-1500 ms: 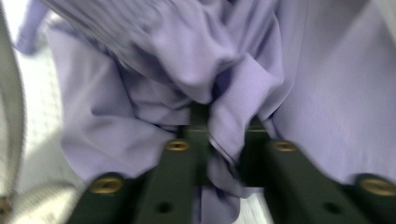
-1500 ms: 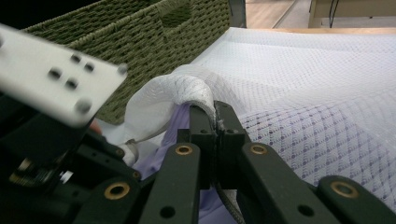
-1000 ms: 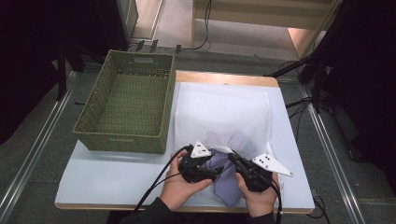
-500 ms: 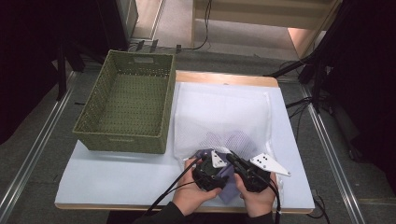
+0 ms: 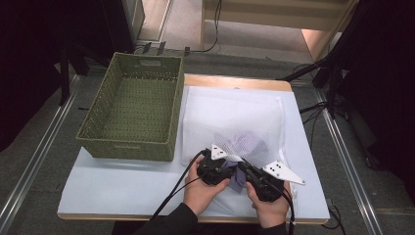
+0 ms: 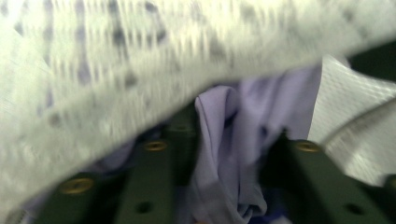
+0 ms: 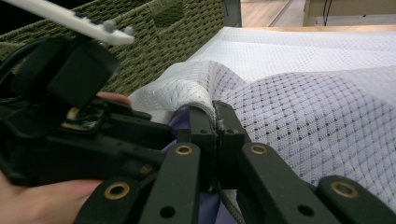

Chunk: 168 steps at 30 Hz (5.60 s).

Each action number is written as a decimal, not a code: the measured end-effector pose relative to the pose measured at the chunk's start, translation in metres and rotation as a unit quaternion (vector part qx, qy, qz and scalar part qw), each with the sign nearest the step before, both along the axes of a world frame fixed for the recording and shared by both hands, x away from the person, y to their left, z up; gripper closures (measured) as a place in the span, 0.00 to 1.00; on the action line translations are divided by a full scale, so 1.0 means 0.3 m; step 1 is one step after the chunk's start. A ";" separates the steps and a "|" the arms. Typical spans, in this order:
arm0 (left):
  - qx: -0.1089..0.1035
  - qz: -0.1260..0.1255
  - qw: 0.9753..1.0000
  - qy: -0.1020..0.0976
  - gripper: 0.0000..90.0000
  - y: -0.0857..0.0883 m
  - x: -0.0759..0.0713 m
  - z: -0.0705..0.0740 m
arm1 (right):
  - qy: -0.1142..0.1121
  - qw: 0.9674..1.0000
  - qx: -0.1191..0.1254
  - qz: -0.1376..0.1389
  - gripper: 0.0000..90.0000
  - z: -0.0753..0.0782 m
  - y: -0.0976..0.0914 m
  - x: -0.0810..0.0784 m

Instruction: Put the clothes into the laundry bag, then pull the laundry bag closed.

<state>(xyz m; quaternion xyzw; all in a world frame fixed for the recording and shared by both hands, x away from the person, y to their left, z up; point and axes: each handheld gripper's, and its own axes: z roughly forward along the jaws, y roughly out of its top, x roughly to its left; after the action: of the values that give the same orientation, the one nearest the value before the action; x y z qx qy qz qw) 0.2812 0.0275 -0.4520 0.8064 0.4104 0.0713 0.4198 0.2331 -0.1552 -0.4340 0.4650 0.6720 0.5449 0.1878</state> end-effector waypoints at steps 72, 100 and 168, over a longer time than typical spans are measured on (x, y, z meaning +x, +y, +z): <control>0.028 0.038 0.997 -0.065 0.56 0.017 0.025 -0.042 | 0.062 0.998 -0.018 -0.015 0.98 -0.067 -0.025 0.046; 0.046 0.068 0.994 -0.065 0.68 0.009 0.035 -0.057 | 0.056 0.998 -0.018 -0.013 0.98 -0.068 -0.031 0.043; -0.014 -0.005 1.000 0.015 0.48 0.466 -0.105 -0.007 | 0.019 0.998 -0.060 -0.008 0.48 -0.037 0.100 -0.122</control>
<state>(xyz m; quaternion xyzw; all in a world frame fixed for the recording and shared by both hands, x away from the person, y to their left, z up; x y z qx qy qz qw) 0.2496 0.1674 -0.4541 0.8035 0.4135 0.0515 0.4251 0.1964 -0.1252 -0.4452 0.4683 0.7035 0.4929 0.2070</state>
